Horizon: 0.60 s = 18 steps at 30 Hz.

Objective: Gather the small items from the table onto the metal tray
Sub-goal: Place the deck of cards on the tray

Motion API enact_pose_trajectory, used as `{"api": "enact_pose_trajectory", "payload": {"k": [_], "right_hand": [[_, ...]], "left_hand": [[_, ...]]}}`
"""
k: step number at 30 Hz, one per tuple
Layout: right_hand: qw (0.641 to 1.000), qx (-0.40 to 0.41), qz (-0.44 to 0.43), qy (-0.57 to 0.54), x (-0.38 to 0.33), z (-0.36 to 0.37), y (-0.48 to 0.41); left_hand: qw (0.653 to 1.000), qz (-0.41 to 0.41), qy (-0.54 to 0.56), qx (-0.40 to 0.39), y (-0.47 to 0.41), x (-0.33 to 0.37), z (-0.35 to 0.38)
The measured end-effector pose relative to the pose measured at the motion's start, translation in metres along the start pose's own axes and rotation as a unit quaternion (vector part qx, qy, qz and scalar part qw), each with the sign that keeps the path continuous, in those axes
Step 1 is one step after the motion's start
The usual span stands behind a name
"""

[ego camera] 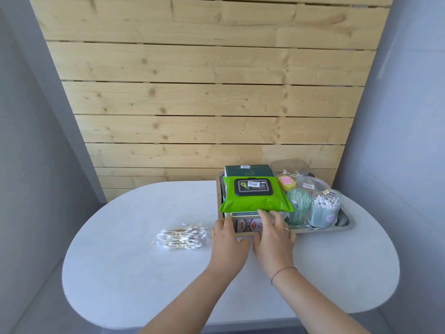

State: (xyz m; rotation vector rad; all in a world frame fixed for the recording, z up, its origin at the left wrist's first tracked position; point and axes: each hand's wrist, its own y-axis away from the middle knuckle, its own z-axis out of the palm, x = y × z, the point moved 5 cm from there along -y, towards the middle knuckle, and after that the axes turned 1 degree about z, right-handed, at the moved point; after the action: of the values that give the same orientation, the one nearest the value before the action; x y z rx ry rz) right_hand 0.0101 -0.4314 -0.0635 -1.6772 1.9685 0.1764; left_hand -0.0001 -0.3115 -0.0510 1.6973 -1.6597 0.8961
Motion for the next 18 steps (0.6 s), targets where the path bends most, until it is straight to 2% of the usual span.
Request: {"api": "enact_pose_trajectory", "payload": {"k": [2,4,5,7,10,11,13,15,18], "right_hand": [[0.999,0.05,-0.009,-0.008,-0.006,-0.008,0.007],[0.991,0.101,-0.079,-0.046,-0.024,-0.012,0.015],[0.984,0.098,-0.127,-0.074,-0.037,-0.012,0.02],[0.968,0.033,-0.223,-0.106,-0.069,-0.003,0.029],[0.938,-0.119,-0.31,-0.099,-0.109,0.03,0.037],[0.933,-0.159,-0.308,-0.101,-0.118,0.041,0.036],[0.935,-0.22,-0.251,-0.124,-0.126,0.059,0.03],[0.94,-0.244,-0.199,-0.132,-0.123,0.068,0.025],[0.94,-0.264,-0.192,-0.103,-0.115,0.075,0.029]], "left_hand": [[0.998,0.036,0.045,0.029,0.006,0.001,-0.016],[0.995,0.053,0.051,0.073,0.008,-0.012,-0.043],[0.994,0.052,0.026,0.089,0.006,-0.021,-0.057],[0.994,0.027,-0.072,0.08,0.001,-0.048,-0.082],[0.975,0.0,-0.219,-0.037,-0.008,-0.084,-0.098],[0.971,-0.005,-0.23,-0.066,-0.009,-0.093,-0.101],[0.974,-0.002,-0.203,-0.097,-0.01,-0.104,-0.106],[0.985,0.002,-0.145,-0.094,-0.01,-0.114,-0.111],[0.991,0.001,-0.106,-0.083,-0.009,-0.123,-0.118]]}}
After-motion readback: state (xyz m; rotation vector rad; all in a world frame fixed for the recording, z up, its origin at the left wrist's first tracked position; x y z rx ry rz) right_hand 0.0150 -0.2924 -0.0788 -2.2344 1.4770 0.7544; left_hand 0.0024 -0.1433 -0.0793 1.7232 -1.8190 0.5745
